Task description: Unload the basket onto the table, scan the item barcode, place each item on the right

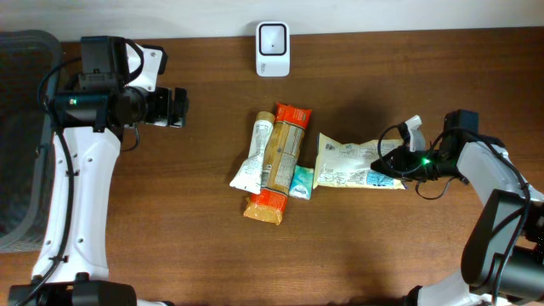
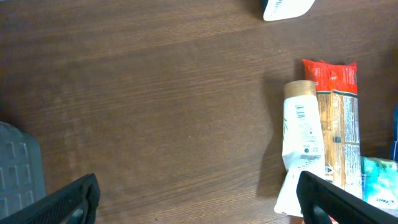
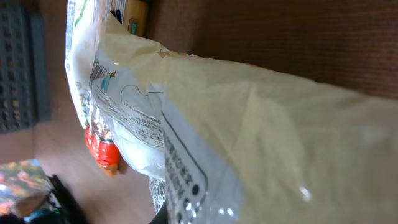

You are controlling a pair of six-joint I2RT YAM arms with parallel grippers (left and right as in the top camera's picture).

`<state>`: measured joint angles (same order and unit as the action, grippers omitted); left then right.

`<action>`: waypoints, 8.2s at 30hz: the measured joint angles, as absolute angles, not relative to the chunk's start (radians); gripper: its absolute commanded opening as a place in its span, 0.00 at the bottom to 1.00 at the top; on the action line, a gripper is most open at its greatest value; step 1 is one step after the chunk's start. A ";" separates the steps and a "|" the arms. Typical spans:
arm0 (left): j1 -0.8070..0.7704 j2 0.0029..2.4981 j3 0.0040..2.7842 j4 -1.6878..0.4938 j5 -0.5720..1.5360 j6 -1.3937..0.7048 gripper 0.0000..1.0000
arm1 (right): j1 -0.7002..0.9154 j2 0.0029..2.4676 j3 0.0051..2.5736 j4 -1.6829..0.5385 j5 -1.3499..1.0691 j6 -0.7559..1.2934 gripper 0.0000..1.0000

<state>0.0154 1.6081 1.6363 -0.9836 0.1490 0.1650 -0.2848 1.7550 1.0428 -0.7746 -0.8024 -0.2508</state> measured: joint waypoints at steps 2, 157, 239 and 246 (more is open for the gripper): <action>0.015 1.608 1.636 -0.984 0.149 0.165 0.99 | -0.285 1.755 1.043 -0.776 -0.791 -0.304 0.23; 0.015 1.608 1.636 -0.984 0.146 0.165 0.99 | -0.087 1.924 2.067 -1.485 -0.457 0.091 0.83; 0.015 1.608 1.636 -0.984 0.146 0.165 0.99 | 0.377 2.041 1.777 -1.400 0.053 0.148 0.58; 0.015 1.608 1.636 -0.984 0.146 0.165 0.99 | 0.347 2.041 1.615 -1.279 0.030 0.067 0.52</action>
<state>0.0154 1.6081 1.6363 -0.9836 0.1455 0.1650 0.3466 2.0411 1.6154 -1.2789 0.0303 0.0666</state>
